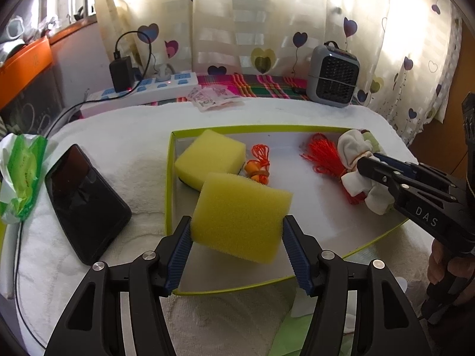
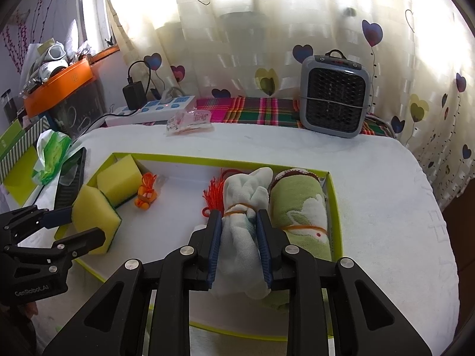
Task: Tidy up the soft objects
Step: 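Lift and carry the sponge in left gripper and sock bundle in right gripper into the box, then open left gripper to drop the sponge while right gripper releases the sock bundle in the box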
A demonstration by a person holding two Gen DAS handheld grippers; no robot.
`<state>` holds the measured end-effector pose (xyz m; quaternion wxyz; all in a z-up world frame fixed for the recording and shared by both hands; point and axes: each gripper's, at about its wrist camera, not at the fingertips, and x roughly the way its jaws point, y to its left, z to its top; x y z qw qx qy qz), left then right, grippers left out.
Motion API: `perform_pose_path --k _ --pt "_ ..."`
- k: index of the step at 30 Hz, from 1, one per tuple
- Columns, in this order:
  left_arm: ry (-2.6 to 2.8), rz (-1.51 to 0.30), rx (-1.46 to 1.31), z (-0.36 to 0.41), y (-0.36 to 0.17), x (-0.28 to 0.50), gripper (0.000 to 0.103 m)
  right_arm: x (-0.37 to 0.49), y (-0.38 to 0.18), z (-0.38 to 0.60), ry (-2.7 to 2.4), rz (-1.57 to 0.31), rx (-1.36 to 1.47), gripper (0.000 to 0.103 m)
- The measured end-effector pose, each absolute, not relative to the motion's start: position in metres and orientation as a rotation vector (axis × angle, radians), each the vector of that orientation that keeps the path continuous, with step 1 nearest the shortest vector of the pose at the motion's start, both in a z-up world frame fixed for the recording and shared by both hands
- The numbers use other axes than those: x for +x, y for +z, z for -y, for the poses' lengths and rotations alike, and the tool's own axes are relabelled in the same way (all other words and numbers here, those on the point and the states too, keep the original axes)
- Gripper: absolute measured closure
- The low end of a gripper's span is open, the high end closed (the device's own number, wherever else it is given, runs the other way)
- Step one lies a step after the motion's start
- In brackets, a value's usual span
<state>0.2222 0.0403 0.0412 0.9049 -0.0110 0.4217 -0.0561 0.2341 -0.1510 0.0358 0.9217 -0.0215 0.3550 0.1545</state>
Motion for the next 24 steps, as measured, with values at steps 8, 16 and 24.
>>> perform_pose_path --k 8,16,24 --pt "-0.127 -0.865 -0.026 -0.0394 0.0438 0.2200 0.041 0.2316 0.0357 0.1507 0.309 -0.727 -0.050 0.077" --pt "-0.123 -0.852 -0.007 -0.0382 0.0452 0.2179 0.039 0.2292 0.0366 0.1498 0.308 -0.723 -0.056 0.076" --pt "-0.123 -0.850 -0.027 -0.0418 0.0483 0.2158 0.039 0.2271 0.0361 0.1520 0.310 -0.723 -0.042 0.062"
